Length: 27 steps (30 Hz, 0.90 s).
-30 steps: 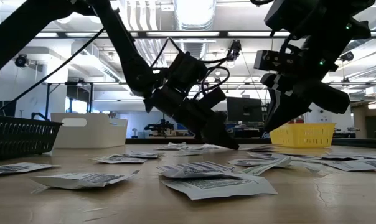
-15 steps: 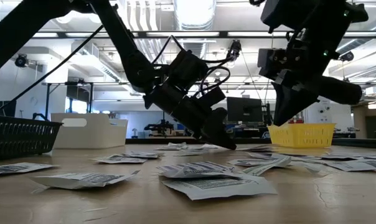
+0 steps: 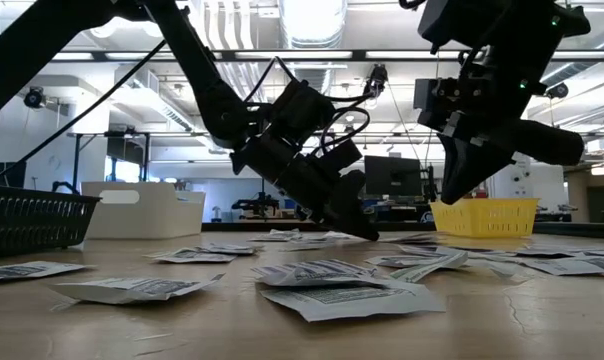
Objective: Pick & Place First Aid Supplies
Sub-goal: Put the blue bandage pack into the yellow bin
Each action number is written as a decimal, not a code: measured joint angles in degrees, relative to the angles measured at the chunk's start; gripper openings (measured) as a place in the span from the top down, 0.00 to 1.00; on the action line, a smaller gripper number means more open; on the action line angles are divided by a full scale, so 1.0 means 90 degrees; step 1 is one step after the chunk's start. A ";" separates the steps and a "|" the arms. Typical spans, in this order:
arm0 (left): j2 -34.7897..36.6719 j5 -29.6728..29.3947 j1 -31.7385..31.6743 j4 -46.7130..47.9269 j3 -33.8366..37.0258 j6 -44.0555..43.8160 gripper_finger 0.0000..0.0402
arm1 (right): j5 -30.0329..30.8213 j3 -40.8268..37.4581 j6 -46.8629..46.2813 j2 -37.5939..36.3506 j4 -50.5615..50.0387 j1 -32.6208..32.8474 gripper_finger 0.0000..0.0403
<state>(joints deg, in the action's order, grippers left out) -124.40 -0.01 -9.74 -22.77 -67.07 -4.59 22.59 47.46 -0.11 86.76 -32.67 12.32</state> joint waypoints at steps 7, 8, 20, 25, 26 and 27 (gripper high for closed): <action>-0.0002 0.0061 0.0010 0.0032 -0.0053 -0.0044 1.00 | -0.0019 -0.0029 -0.0052 0.0000 -0.0162 -0.0228 0.83; -0.0002 0.0061 0.0010 0.0032 -0.0051 -0.0044 1.00 | -0.0017 -0.0041 0.0112 0.0002 -0.0158 -0.0228 0.80; -0.0002 0.0063 0.0012 0.0029 -0.0043 -0.0044 1.00 | 0.0375 -0.0418 0.2017 0.0525 0.0923 -0.0063 0.70; -0.0002 0.0066 0.0012 0.0029 -0.0046 -0.0044 1.00 | 0.0664 -0.0415 0.2034 0.0934 0.1004 -0.0061 0.71; -0.0002 0.0067 0.0012 0.0029 -0.0046 -0.0044 1.00 | 0.0687 -0.0410 0.2032 0.0972 0.1012 -0.0059 0.71; -0.0002 0.0067 0.0012 0.0029 -0.0046 -0.0044 1.00 | 0.0698 -0.0407 0.2026 0.1003 0.1014 -0.0058 0.71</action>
<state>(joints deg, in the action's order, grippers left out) -124.42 0.59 -9.63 -22.50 -67.48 -4.99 28.87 43.80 18.12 95.79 -23.54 11.79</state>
